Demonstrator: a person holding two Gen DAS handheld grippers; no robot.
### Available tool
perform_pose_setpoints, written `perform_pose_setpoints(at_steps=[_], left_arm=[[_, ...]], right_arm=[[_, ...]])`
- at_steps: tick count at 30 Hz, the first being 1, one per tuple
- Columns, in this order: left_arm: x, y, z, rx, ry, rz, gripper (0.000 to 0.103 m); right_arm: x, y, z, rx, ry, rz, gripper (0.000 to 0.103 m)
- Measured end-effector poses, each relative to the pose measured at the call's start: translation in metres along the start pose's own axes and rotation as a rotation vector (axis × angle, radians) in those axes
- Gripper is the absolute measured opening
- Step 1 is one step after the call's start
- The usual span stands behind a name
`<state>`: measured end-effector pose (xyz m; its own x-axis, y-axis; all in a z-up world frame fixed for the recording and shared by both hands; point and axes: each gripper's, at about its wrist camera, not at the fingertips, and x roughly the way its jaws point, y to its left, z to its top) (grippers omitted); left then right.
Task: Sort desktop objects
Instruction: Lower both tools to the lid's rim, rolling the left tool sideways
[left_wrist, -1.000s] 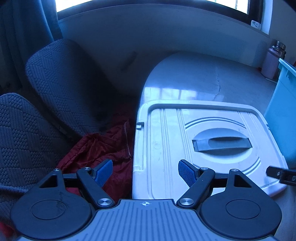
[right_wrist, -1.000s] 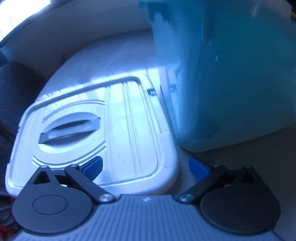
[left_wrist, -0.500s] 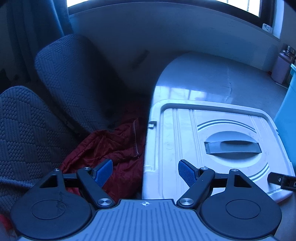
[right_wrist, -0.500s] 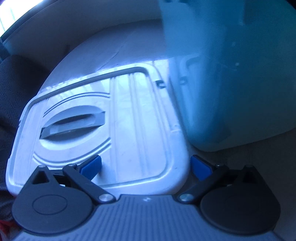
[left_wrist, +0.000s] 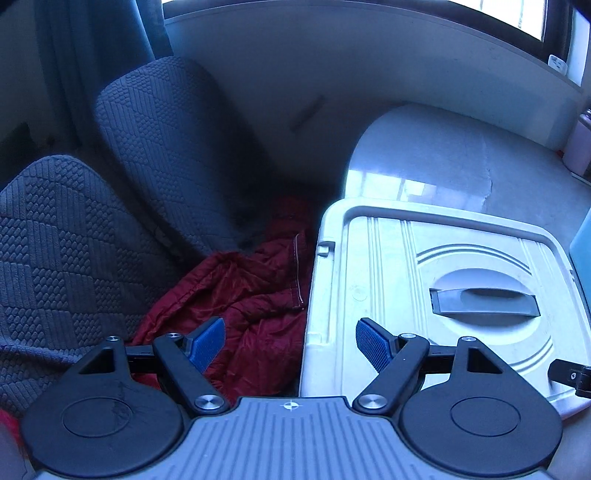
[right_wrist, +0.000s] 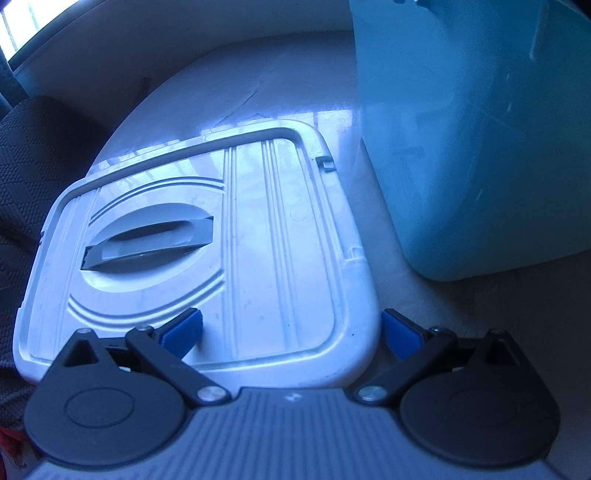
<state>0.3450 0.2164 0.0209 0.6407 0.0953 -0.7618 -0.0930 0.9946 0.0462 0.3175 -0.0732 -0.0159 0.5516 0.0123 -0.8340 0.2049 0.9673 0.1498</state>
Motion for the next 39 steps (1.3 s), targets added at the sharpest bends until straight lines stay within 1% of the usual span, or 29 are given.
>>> perform_pose_setpoints(at_steps=[4,8,12,14,18,21,26,33,37,39], left_arm=[[-0.001,0.011,0.000,-0.024,0.003,0.011,0.080],[0.004,0.030,-0.001,-0.062,0.027,0.032,0.080],[0.007,0.049,-0.004,-0.103,0.045,0.029,0.080],[0.007,0.056,-0.005,-0.131,0.058,0.006,0.080],[0.012,0.069,-0.006,-0.198,0.086,-0.082,0.080],[0.015,0.076,-0.009,-0.245,0.106,-0.134,0.080],[0.018,0.082,-0.018,-0.296,0.125,-0.177,0.080],[0.026,0.086,-0.025,-0.319,0.154,-0.230,0.080],[0.031,0.088,-0.028,-0.350,0.173,-0.298,0.080],[0.037,0.091,-0.031,-0.388,0.191,-0.339,0.080]], right_arm=[[0.001,-0.003,0.002,0.001,0.011,-0.003,0.102],[0.001,-0.005,0.002,-0.002,0.012,-0.002,0.102],[0.001,-0.007,0.002,-0.010,0.013,0.000,0.102],[0.002,-0.005,0.004,-0.013,0.013,0.001,0.102],[0.002,-0.005,0.004,-0.018,0.013,0.003,0.102],[0.003,-0.006,0.005,-0.019,0.017,0.003,0.102],[0.004,-0.007,0.007,-0.017,0.018,0.001,0.102],[0.006,-0.005,0.007,-0.014,0.018,-0.002,0.102],[0.005,-0.002,0.005,-0.015,0.017,-0.002,0.102],[0.004,-0.001,0.004,-0.016,0.018,-0.002,0.102]])
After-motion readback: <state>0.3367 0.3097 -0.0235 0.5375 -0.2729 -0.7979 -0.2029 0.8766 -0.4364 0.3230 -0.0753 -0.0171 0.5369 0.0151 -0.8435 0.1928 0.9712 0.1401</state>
